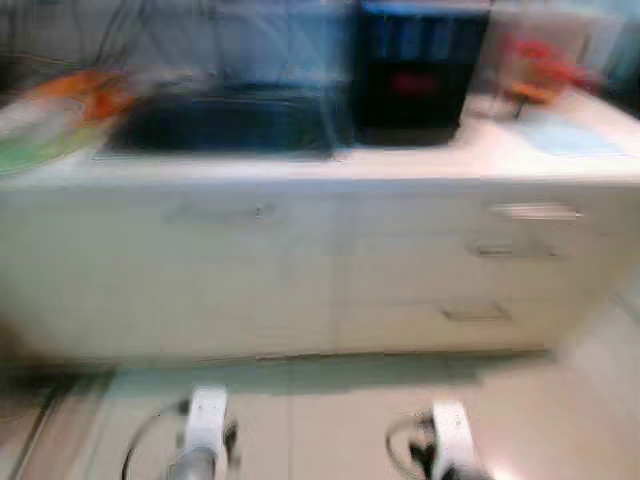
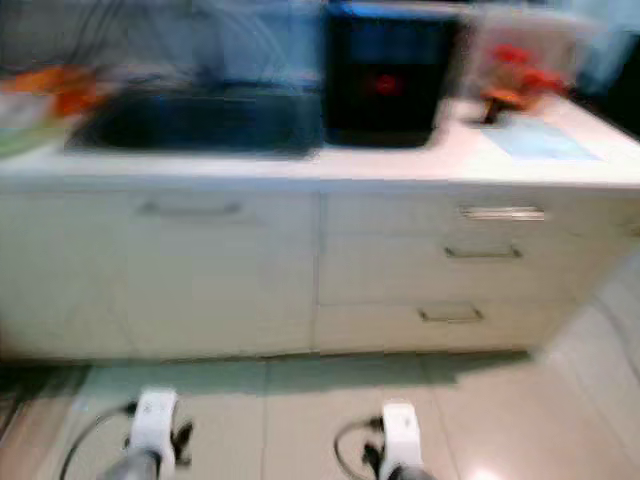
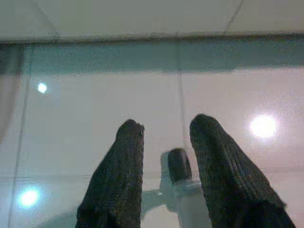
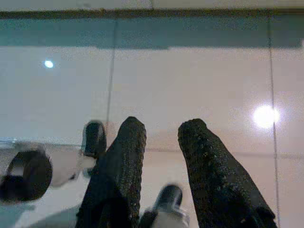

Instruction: Kitchen organization

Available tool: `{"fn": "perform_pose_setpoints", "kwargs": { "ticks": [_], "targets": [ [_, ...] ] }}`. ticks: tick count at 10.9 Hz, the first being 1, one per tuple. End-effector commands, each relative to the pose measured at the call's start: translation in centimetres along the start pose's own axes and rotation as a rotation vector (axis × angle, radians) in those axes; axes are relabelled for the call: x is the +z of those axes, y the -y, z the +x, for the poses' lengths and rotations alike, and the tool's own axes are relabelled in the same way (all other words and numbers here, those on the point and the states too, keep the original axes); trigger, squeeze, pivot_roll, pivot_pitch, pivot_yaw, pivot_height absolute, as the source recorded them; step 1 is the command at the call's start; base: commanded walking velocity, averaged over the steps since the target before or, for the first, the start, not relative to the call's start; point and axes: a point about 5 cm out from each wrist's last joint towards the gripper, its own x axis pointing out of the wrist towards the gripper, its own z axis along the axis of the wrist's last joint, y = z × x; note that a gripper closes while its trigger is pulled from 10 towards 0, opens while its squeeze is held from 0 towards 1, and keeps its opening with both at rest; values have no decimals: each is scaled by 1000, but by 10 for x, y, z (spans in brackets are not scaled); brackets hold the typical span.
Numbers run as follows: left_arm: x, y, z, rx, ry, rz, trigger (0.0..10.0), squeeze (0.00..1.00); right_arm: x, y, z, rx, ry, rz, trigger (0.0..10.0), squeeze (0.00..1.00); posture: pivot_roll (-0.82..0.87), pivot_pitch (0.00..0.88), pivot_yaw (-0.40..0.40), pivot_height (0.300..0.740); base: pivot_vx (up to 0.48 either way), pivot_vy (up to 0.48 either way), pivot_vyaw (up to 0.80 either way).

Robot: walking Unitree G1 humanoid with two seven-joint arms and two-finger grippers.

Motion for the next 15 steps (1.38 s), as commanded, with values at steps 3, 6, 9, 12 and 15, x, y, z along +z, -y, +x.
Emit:
{"fn": "perform_pose_setpoints", "kwargs": {
  "ticks": [3,6,9,12,15],
  "targets": [
    [-10,-2,-2,10,-34,-6,10000,0,6,-1,1,3,25,-1,10000,0,100,0,40,740,0,374,0],
    [-10,-2,-3,12,-31,-6,10000,0,6,-1,1,6,34,2,10000,0,102,0,39,740,0,220,0],
    [-5,-4,-4,45,44,-33,10000,0,14,-4,1,37,109,-38,10000,0,107,0,40,740,0,0,0],
    [58,-3,2,42,335,-37,10000,0,120,-12,6,10,410,74,10000,0,117,2,29,740,0,0,0],
    [189,14,-17,13,827,-3,10000,0,212,-20,-20,36,789,113,10000,0,106,0,28,740,0,0,0]
  ]
}}
